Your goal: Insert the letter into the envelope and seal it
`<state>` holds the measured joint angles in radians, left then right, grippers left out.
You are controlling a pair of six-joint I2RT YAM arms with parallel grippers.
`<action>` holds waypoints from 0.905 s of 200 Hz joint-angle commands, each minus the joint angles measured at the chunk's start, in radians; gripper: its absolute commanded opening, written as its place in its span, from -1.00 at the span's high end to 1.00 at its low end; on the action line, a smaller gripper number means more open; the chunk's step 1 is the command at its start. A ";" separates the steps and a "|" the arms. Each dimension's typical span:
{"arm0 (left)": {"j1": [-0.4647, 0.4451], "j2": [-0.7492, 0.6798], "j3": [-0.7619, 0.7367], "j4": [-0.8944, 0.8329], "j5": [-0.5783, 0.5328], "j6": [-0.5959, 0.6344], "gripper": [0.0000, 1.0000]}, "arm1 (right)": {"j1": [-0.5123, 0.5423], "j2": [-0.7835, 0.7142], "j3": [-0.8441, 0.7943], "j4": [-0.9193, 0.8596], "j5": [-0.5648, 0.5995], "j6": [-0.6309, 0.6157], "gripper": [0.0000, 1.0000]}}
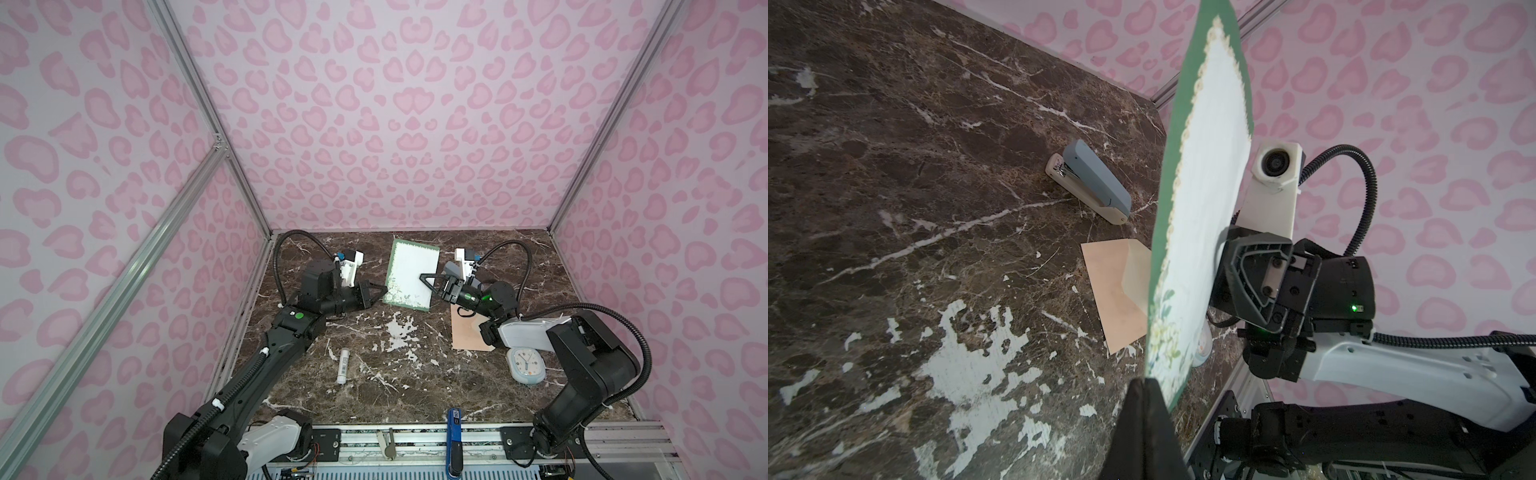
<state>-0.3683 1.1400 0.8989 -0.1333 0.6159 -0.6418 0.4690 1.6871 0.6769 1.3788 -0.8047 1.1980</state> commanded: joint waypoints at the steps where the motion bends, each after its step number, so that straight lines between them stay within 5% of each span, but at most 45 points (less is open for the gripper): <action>1: -0.001 -0.007 -0.005 0.006 -0.006 0.007 0.92 | 0.000 -0.002 -0.009 0.015 -0.010 -0.029 0.62; 123: 0.001 -0.008 -0.007 -0.017 -0.023 0.020 0.90 | -0.003 0.015 -0.010 0.056 -0.008 0.005 0.94; 181: 0.004 -0.032 0.023 -0.109 -0.088 0.074 0.13 | -0.005 -0.065 0.002 -0.155 -0.031 -0.132 1.00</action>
<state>-0.3676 1.1248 0.8944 -0.1932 0.5690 -0.6128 0.4644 1.6596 0.6712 1.3312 -0.8062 1.1709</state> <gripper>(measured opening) 0.360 0.049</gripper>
